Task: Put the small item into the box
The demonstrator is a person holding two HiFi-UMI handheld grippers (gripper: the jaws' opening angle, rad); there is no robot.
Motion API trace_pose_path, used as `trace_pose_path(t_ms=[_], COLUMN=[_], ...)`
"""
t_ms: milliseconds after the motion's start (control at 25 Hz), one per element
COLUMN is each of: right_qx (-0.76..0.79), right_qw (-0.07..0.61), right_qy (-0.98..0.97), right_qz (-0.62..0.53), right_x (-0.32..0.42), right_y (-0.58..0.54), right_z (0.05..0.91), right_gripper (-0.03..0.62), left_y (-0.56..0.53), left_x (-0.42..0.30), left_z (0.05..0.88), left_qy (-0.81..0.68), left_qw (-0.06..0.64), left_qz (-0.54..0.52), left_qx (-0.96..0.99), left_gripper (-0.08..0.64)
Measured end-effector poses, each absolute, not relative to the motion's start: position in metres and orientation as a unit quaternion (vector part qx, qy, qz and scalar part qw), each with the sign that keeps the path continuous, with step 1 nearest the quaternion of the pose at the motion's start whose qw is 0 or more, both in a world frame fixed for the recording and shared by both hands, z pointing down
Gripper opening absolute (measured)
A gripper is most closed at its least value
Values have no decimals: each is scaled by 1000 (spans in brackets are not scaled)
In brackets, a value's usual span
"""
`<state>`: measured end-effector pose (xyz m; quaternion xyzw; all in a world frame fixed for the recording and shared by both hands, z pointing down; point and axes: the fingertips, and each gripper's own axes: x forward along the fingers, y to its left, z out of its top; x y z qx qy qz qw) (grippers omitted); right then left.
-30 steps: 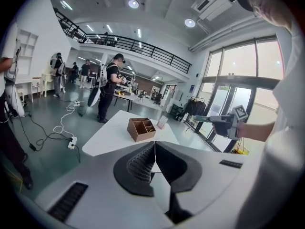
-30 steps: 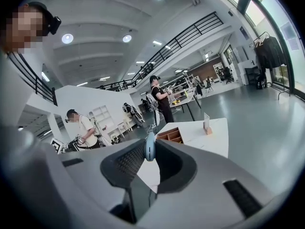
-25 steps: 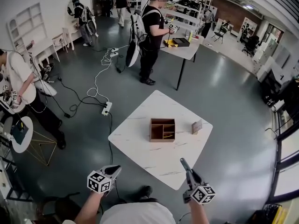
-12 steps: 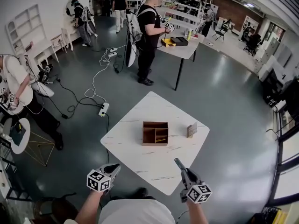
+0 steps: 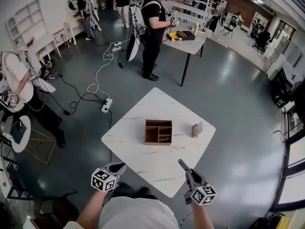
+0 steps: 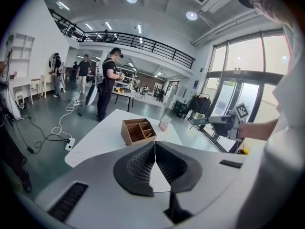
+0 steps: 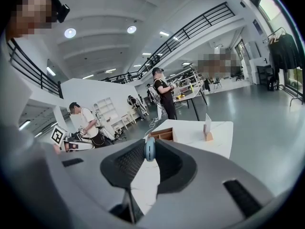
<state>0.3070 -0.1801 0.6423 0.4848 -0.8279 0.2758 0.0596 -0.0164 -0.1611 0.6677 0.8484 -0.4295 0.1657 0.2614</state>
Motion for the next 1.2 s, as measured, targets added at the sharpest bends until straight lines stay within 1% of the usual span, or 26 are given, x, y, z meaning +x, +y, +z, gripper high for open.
trace_pose_path(t_ms=[280, 640, 1000, 1200], right_qx=[485, 506, 523, 520], right_qw=[71, 89, 121, 142], right_qy=[-825, -807, -788, -787], right_qz=[281, 291, 300, 301], right_x=[294, 281, 274, 257], right_y=[-189, -221, -264, -287], right_z=[649, 657, 659, 666], right_gripper=[83, 83, 83, 83], left_y=[-174, -230, -282, -309], left_x=[-22, -35, -37, -40], left_z=[674, 681, 694, 702], left_qy=[-419, -388, -346, -324], left_qw=[270, 270, 283, 285], left_qz=[174, 179, 187, 194], left_qx=[850, 863, 875, 881], left_gripper=[14, 14, 15, 14])
